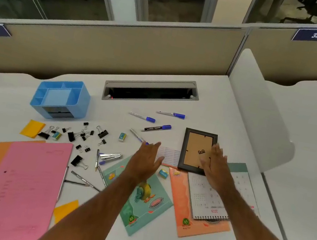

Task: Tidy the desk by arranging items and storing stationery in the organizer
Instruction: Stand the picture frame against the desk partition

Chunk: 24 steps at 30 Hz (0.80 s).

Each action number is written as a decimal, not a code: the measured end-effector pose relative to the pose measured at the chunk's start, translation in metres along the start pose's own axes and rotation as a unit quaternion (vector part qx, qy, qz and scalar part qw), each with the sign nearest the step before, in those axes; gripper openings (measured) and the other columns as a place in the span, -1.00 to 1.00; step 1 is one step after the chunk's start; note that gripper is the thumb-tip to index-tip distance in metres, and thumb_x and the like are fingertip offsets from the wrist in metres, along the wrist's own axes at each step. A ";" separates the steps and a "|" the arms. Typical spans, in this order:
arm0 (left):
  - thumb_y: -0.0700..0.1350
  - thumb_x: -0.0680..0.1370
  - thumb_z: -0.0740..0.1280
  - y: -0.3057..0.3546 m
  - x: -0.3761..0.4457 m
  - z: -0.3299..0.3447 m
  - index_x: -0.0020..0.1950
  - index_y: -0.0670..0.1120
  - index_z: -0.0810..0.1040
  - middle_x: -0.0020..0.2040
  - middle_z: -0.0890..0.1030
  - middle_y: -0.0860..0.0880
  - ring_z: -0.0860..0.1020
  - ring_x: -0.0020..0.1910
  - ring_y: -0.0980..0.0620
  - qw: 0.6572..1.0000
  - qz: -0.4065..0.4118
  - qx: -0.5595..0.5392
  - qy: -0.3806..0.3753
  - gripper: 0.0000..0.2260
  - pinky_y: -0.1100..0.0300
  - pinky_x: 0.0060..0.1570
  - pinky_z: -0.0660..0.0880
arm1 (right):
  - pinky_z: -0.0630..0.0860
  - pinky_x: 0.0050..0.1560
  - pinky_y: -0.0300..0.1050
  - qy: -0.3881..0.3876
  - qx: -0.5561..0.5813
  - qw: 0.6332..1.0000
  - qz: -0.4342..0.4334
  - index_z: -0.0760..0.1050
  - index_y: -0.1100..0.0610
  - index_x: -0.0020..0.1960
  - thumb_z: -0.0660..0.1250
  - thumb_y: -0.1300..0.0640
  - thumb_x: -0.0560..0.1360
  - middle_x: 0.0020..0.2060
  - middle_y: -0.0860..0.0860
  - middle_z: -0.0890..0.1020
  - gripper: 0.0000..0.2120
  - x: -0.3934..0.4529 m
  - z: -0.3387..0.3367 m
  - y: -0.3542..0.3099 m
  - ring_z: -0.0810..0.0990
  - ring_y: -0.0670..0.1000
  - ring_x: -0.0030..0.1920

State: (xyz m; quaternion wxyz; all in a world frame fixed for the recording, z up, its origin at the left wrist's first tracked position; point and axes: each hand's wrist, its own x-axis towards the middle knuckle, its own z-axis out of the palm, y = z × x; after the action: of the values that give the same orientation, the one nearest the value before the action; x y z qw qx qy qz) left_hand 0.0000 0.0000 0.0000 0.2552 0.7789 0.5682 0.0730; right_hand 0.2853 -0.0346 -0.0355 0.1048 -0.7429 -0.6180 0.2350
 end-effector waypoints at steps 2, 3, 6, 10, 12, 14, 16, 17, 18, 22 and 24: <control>0.11 0.71 0.17 0.006 -0.002 0.011 0.64 -0.09 0.20 0.54 0.39 -0.14 0.25 0.57 -0.12 1.000 0.019 0.012 -0.019 -0.46 0.00 0.60 0.11 | -0.14 0.59 0.01 0.003 0.024 1.000 0.020 -0.25 0.12 0.65 0.08 -0.19 0.67 0.65 0.06 -0.14 -0.23 -0.006 -0.001 0.004 -0.09 0.08 0.64; 0.09 0.71 0.18 0.009 -0.004 0.019 0.64 -0.12 0.19 0.53 0.40 -0.16 0.27 0.56 -0.12 0.999 0.029 0.025 -0.032 -0.45 0.00 0.62 0.04 | -0.08 0.60 0.04 -0.001 0.034 0.999 0.033 -0.23 0.10 0.65 0.12 -0.18 0.67 0.65 0.04 -0.12 -0.22 -0.009 0.000 0.007 -0.07 0.08 0.64; 0.08 0.71 0.16 0.022 -0.003 0.034 0.64 -0.15 0.15 0.55 0.37 -0.18 0.26 0.57 -0.10 0.997 0.038 0.042 -0.061 -0.43 0.02 0.63 -0.15 | 0.14 0.56 0.18 -0.011 0.053 0.996 0.065 -0.13 0.11 0.66 0.21 -0.17 0.64 0.65 0.08 0.02 -0.21 -0.013 0.005 0.008 0.09 0.16 0.61; 0.09 0.70 0.18 0.041 0.001 0.044 0.66 -0.13 0.09 0.60 0.29 -0.16 0.18 0.61 -0.10 0.995 0.003 0.005 -0.099 -0.40 -0.01 0.63 -0.17 | 0.37 0.44 0.28 0.002 0.052 0.995 0.088 0.06 0.10 0.59 0.19 -0.29 0.57 0.54 0.12 0.30 -0.24 -0.006 0.014 0.017 0.32 0.19 0.51; 0.07 0.69 0.22 0.050 0.004 0.050 0.66 -0.13 0.08 0.58 0.32 -0.18 0.20 0.61 -0.11 0.994 -0.021 -0.028 -0.106 -0.38 -0.05 0.61 -0.18 | 0.38 0.43 0.28 0.000 0.052 0.995 0.090 0.12 0.09 0.56 0.19 -0.31 0.55 0.49 0.11 0.39 -0.26 -0.003 0.018 0.018 0.38 0.17 0.47; 0.04 0.68 0.24 0.056 0.007 0.056 0.65 -0.12 0.10 0.55 0.36 -0.17 0.23 0.59 -0.12 0.992 -0.044 -0.053 -0.110 -0.39 -0.07 0.60 -0.20 | 0.34 0.45 0.27 0.005 0.051 0.995 0.087 0.16 0.10 0.55 0.23 -0.28 0.56 0.46 0.10 0.44 -0.28 -0.003 0.019 0.018 0.40 0.17 0.45; 0.02 0.67 0.26 0.061 0.008 0.061 0.64 -0.10 0.12 0.55 0.37 -0.15 0.23 0.59 -0.13 0.989 -0.059 -0.073 -0.112 -0.41 -0.09 0.60 -0.20 | 0.28 0.47 0.27 0.010 0.050 0.995 0.090 0.17 0.11 0.56 0.26 -0.25 0.57 0.44 0.09 0.47 -0.29 -0.002 0.017 0.016 0.41 0.18 0.44; 0.02 0.67 0.26 0.064 0.008 0.063 0.64 -0.10 0.12 0.56 0.36 -0.14 0.22 0.60 -0.13 0.988 -0.067 -0.085 -0.115 -0.40 -0.11 0.60 -0.19 | 0.25 0.47 0.26 0.012 0.051 0.994 0.099 0.17 0.12 0.57 0.27 -0.23 0.57 0.43 0.10 0.48 -0.28 -0.001 0.015 0.015 0.41 0.18 0.43; 0.02 0.67 0.26 0.067 0.008 0.063 0.64 -0.09 0.12 0.57 0.34 -0.13 0.20 0.60 -0.14 0.985 -0.076 -0.100 -0.116 -0.40 -0.13 0.61 -0.18 | 0.22 0.47 0.26 0.017 0.056 0.993 0.104 0.17 0.12 0.58 0.29 -0.22 0.58 0.42 0.10 0.50 -0.28 0.000 0.014 0.014 0.41 0.18 0.43; 0.08 0.65 0.31 0.079 0.008 0.064 0.62 -0.02 0.18 0.56 0.34 -0.10 0.22 0.58 -0.15 0.972 -0.135 -0.168 -0.088 -0.41 -0.22 0.58 0.12 | 0.13 0.50 0.22 0.031 0.110 0.983 0.142 0.11 0.06 0.62 0.31 -0.18 0.59 0.43 0.10 0.48 -0.27 0.002 0.007 0.005 0.37 0.19 0.46; 0.11 0.62 0.34 0.082 0.010 0.065 0.59 0.01 0.24 0.53 0.38 -0.07 0.30 0.53 -0.11 0.963 -0.163 -0.203 -0.070 -0.42 -0.15 0.52 0.27 | 0.15 0.50 0.22 0.040 0.150 0.974 0.164 0.13 -0.01 0.62 0.32 -0.20 0.58 0.43 0.10 0.48 -0.28 0.003 0.005 0.005 0.38 0.20 0.45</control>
State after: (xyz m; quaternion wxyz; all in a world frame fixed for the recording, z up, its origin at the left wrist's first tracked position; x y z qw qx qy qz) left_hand 0.0995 -0.0301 -0.0185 0.4554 0.6110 0.6413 0.0895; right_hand 0.2877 -0.0334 -0.0430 0.1998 -0.8185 -0.4408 0.3096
